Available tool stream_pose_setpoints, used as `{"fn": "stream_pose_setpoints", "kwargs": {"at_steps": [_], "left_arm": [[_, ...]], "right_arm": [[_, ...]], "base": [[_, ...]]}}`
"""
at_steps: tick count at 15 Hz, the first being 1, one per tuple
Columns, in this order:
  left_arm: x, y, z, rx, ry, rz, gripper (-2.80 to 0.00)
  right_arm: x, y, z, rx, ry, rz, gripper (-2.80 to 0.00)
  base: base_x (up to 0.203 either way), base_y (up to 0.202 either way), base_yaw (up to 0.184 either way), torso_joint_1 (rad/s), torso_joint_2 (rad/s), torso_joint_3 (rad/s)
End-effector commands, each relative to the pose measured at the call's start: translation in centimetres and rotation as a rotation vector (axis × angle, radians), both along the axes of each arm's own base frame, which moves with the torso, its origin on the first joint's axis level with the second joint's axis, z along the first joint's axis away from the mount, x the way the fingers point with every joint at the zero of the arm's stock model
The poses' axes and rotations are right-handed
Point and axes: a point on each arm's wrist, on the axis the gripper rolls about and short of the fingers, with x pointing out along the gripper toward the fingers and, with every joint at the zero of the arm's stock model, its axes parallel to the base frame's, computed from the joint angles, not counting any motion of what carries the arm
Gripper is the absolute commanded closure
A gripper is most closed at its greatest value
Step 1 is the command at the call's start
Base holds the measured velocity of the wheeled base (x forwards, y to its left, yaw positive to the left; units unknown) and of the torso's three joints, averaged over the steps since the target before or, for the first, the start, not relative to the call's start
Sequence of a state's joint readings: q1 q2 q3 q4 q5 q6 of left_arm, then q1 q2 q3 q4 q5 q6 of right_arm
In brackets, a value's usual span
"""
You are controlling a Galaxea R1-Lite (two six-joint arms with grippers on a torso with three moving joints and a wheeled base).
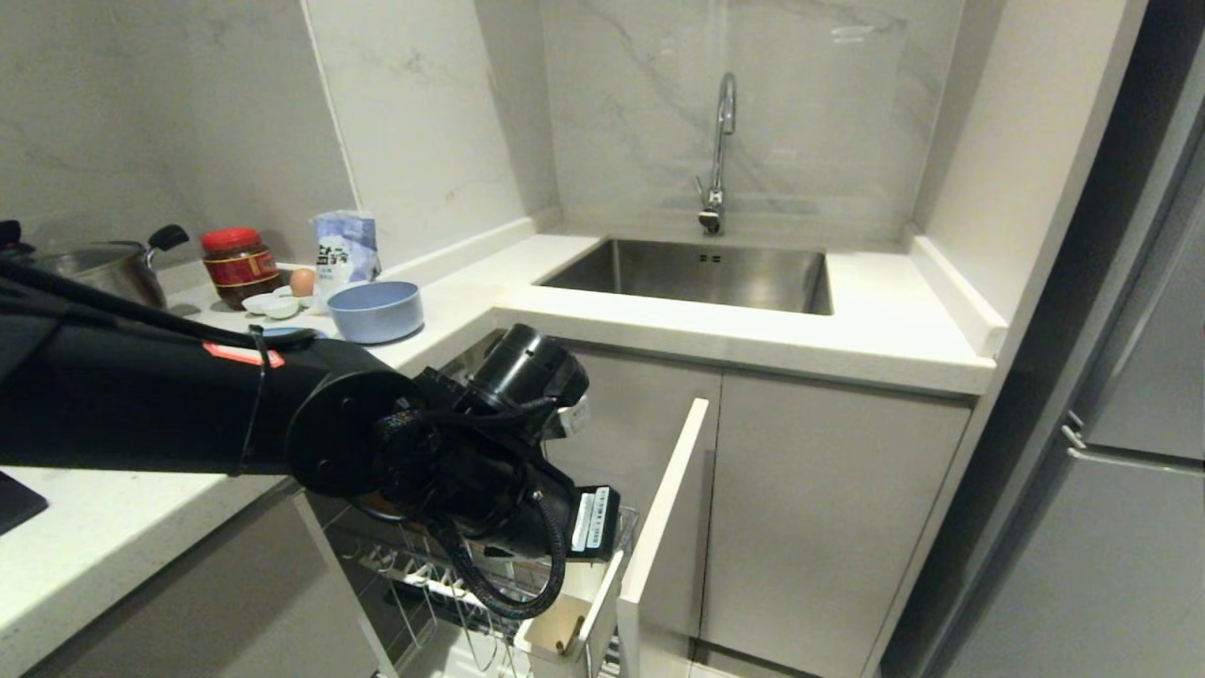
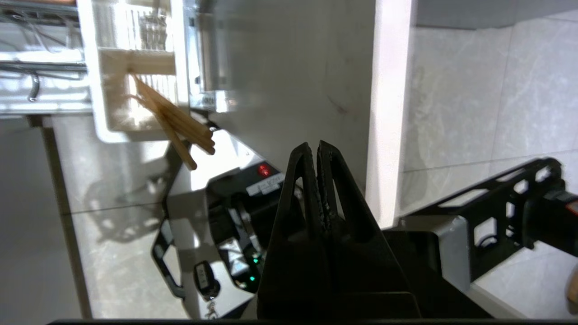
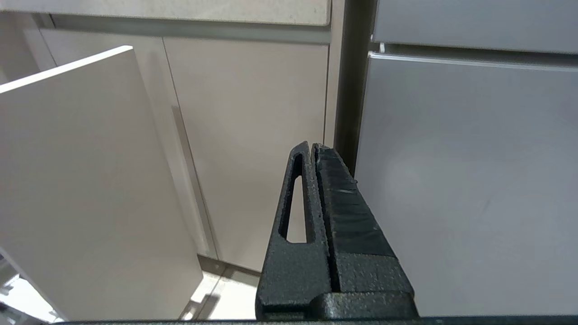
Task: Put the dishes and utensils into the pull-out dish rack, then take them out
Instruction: Open the cupboard
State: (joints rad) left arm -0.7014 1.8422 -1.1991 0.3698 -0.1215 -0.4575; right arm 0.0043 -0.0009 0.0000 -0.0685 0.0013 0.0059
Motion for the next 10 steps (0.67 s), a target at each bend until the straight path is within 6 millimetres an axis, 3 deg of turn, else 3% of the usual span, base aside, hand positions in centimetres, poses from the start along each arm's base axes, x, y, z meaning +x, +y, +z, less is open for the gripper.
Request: {"fn": "stream_pose_setpoints", "kwargs": {"at_steps": [1, 6, 10], "left_arm": [[-0.3, -0.3, -0.1, 0.004, 0.009, -0.011, 0.0], [-0.4, -0.3, -0.1, 0.005, 0.005, -0.009, 0.0], [-0.3, 1.3, 2.5, 0.024, -0.124, 0.077, 0.0]], "right_arm": [[0.2, 0.0, -0.6, 0.0, 0.022, 0.001, 0.0], [0.2, 0.0, -0.6, 0.0, 0.022, 0.001, 0.0], [0.2, 0.0, -0.6, 0.0, 0.022, 0.001, 0.0]], "base": [[0.0, 0.0, 0.0, 0.0, 0.0, 0.0], [0.0, 0.0, 0.0, 0.0, 0.0, 0.0], [0.0, 0.0, 0.0, 0.0, 0.0, 0.0]]}}
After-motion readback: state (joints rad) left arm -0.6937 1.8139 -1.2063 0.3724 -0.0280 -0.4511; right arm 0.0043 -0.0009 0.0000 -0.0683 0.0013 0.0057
